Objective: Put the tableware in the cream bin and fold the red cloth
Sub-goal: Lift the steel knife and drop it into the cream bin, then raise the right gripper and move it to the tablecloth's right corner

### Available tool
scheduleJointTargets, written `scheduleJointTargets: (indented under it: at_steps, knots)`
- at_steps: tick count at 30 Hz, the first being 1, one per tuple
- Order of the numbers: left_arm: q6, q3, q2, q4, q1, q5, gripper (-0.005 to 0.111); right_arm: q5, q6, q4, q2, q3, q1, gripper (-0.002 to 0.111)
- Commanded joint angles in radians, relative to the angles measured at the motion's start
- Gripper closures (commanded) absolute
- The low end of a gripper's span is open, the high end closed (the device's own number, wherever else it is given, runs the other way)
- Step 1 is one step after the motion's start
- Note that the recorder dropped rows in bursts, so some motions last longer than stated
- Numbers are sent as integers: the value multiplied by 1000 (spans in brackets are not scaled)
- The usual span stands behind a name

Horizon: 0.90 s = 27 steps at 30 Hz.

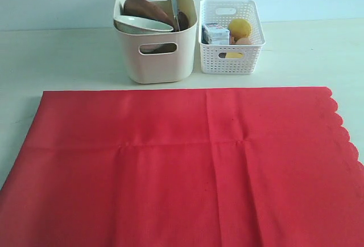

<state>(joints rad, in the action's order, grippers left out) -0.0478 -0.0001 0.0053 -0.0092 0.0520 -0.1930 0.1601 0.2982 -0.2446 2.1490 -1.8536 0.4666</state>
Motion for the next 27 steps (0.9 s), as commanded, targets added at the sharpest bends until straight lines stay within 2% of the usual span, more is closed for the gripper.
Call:
scheduleJointTargets:
  at_steps: [1, 8, 15, 27]
  knots:
    - [-1, 0, -5, -10, -7, 0, 104, -27, -9, 0, -2, -8, -3, 108]
    - [-1, 0, -5, -10, -7, 0, 104, -2, -9, 6, -4, -8, -3, 108]
    - [-1, 0, -5, -10, -7, 0, 104, 199, -9, -8, -51, -8, -3, 108]
    - [-1, 0, -5, -10, -7, 0, 104, 413, 3, -70, -120, -8, -3, 108]
